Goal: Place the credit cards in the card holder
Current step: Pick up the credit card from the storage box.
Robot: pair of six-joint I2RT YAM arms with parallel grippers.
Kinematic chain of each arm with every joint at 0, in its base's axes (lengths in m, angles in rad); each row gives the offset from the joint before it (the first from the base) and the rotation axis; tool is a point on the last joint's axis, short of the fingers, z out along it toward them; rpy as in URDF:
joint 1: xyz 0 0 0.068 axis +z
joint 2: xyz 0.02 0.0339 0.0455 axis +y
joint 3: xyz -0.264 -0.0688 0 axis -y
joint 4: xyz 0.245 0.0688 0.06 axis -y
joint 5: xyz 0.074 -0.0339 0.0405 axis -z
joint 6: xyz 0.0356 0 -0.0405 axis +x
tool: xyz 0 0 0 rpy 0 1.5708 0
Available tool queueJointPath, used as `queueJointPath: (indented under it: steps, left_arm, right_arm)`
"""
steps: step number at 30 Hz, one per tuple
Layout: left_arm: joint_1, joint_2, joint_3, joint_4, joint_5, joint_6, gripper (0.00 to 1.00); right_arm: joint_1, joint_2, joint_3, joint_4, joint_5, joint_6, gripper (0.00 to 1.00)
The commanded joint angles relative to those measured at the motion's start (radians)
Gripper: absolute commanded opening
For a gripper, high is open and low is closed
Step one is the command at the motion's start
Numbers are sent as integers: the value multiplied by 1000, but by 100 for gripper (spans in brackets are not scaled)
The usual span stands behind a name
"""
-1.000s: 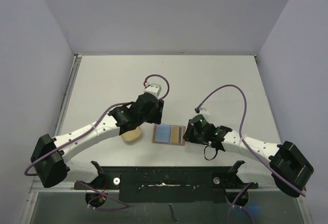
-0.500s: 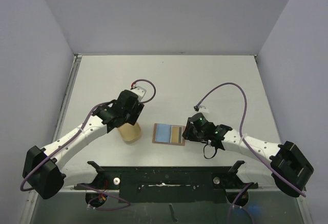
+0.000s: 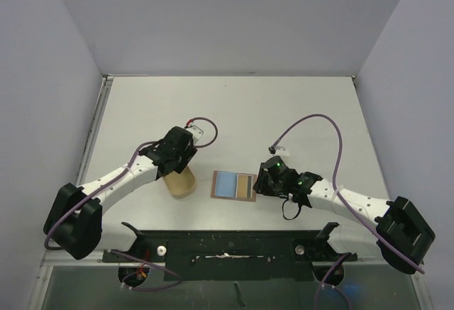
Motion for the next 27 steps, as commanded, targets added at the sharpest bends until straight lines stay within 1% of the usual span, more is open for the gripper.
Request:
queueJointPath:
  steps: [1, 6, 17, 22, 27]
  left_arm:
    - [7, 28, -14, 115, -38, 47, 57]
    - [7, 83, -19, 114, -77, 61, 56]
    - [6, 91, -40, 144, -108, 77, 49]
    - [6, 82, -41, 146, -115, 79, 41]
    - [6, 80, -27, 133, -121, 81, 38]
  right_arm:
    - [-3, -45, 27, 7, 35, -16, 28]
    - [-5, -63, 19, 7, 40, -12, 28]
    - [-7, -69, 11, 13, 42, -5, 28]
    - [-6, -69, 8, 12, 43, -2, 28]
    - [-7, -70, 7, 13, 42, -2, 28]
